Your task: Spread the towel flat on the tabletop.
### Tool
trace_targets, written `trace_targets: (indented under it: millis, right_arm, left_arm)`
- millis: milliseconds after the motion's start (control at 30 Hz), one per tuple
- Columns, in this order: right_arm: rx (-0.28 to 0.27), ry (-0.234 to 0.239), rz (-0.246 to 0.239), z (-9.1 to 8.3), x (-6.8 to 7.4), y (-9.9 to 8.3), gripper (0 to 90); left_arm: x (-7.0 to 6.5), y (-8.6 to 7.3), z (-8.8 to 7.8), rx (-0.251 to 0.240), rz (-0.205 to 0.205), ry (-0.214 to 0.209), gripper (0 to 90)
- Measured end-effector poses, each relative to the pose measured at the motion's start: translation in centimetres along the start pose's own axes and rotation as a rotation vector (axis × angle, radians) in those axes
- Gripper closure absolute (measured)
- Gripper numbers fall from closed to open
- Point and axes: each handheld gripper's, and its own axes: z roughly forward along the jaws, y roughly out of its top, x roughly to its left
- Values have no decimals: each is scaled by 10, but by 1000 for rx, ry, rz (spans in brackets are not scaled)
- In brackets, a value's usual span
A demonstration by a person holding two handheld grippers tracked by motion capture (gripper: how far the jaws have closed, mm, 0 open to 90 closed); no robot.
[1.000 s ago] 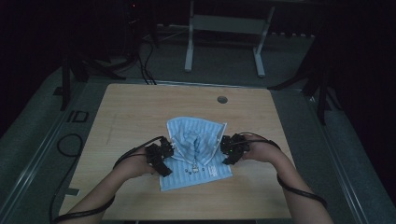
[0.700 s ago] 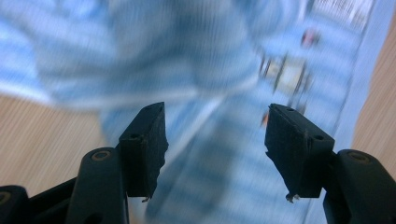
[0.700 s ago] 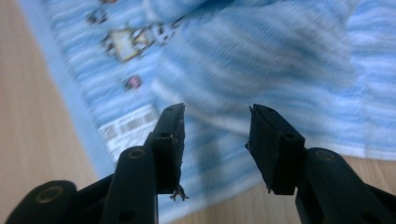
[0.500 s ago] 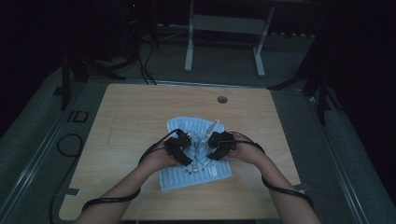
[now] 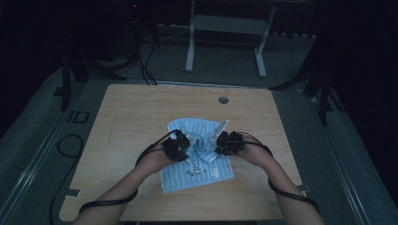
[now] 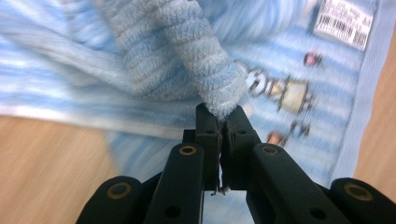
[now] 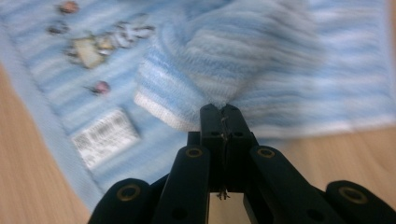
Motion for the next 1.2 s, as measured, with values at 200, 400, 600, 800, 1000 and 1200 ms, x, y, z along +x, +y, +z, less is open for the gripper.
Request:
trace_targets:
  millis: [200, 400, 600, 800, 1000, 1200]
  right_arm:
    - [-9, -50, 63, -23, -23, -10, 894]
    - [-24, -68, 138, -38, -58, -5, 894]
    - [-12, -190, 232, -36, -82, 4, 695]
    - [-41, -161, 286, -36, -81, -3, 606]
    - [-55, 23, 198, -16, -32, -8, 551]
    - [-35, 81, 202, 19, -12, 0, 484]
  left_arm:
    - [25, -12, -26, 8, -34, 12, 865]
    - [67, -11, -43, 34, -82, 69, 863]
    - [96, -2, -39, 39, -184, 251, 686]
    - [90, -11, -36, 51, -191, 251, 515]
    - [48, -25, -21, 40, -80, 109, 487]
    - [42, -33, 2, 50, -102, 88, 496]
